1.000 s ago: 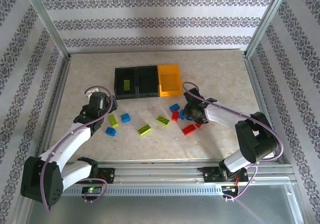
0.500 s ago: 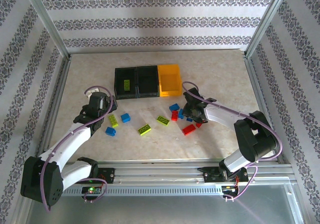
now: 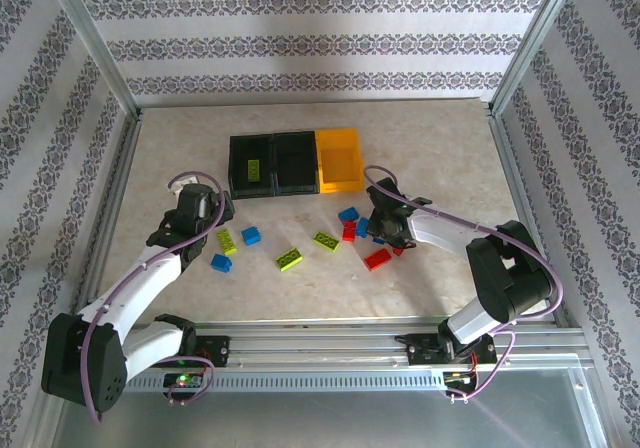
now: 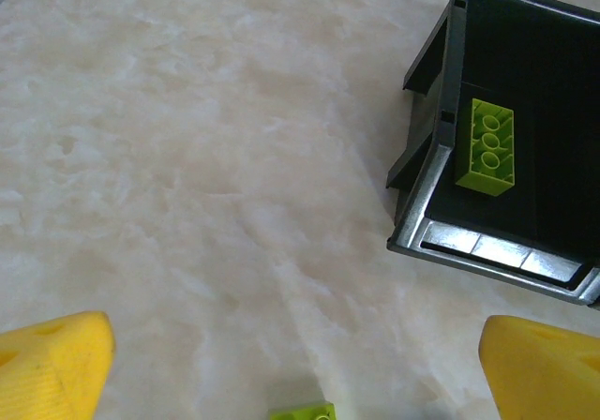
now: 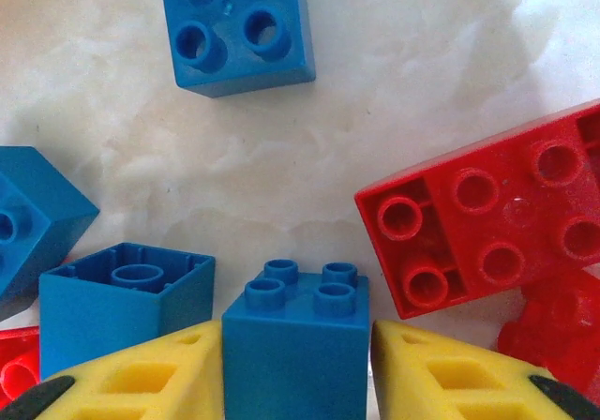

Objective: Sort the legos into containers by color
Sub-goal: Pick up the lego from the center of the table, then place the lego in the container.

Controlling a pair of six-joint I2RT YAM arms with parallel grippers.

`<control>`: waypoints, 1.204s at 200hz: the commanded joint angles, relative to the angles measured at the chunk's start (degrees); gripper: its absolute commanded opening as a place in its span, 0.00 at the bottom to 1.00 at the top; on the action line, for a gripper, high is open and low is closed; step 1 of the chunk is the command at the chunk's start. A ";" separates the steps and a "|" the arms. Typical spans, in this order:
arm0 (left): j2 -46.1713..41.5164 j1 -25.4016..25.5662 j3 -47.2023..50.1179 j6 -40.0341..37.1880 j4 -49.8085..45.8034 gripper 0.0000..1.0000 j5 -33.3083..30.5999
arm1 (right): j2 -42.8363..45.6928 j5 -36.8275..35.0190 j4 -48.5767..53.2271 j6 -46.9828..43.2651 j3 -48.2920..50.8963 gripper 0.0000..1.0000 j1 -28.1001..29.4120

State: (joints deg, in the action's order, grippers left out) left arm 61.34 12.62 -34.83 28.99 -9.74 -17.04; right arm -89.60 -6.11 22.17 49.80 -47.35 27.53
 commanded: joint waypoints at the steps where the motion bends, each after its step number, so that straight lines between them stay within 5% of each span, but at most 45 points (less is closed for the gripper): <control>1: -1.02 -0.88 -0.12 0.72 0.55 1.00 -0.02 | -1.80 -0.43 1.12 0.30 0.13 0.43 0.23; 40: -1.20 -0.90 -0.28 0.72 0.20 1.00 -0.23 | -0.75 -1.75 3.11 -0.97 -2.25 0.32 1.07; 111: -2.86 -0.95 0.91 0.99 0.10 1.00 -1.46 | 4.26 -7.60 5.82 -8.58 -10.94 0.28 4.79; 241: -5.17 -1.28 1.08 0.64 -2.48 1.00 -0.39 | -22.18 -8.31 5.88 -24.30 -43.83 0.26 4.83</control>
State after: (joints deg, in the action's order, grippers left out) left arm 57.41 12.25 -34.35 29.26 -10.02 -17.17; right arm -108.18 -12.91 27.27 29.26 -86.65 32.82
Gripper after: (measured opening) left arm 0.995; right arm 0.285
